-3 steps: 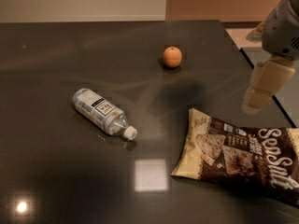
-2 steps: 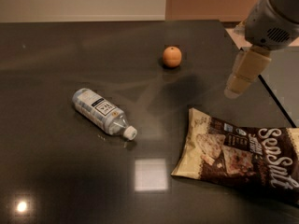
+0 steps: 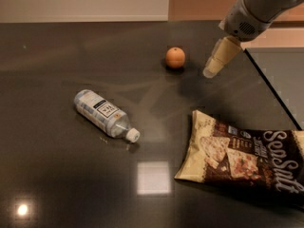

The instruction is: Pick orange

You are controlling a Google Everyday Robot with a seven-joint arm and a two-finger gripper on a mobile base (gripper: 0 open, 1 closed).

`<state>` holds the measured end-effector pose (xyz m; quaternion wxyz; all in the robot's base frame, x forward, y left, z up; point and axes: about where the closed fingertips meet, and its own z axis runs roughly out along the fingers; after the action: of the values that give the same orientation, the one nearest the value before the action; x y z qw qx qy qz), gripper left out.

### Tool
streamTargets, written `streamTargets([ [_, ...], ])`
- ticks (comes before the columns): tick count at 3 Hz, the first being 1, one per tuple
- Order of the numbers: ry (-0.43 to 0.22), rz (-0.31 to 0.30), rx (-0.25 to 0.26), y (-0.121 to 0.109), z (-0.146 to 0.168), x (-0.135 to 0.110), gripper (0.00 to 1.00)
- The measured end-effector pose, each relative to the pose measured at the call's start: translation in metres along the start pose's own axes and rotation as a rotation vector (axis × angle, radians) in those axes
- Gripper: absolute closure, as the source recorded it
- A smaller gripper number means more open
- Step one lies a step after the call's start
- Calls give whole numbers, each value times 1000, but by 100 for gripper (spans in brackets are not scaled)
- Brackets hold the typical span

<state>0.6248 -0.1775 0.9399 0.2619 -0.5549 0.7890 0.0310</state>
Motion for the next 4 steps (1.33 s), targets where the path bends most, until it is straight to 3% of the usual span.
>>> streamTargets([
  [2,-61,59,-42,-52,72,-25,0],
  [3,-78,60,-72,-57,99,-43,0],
  [4,-97,60,-111,-36,129,-64,0],
])
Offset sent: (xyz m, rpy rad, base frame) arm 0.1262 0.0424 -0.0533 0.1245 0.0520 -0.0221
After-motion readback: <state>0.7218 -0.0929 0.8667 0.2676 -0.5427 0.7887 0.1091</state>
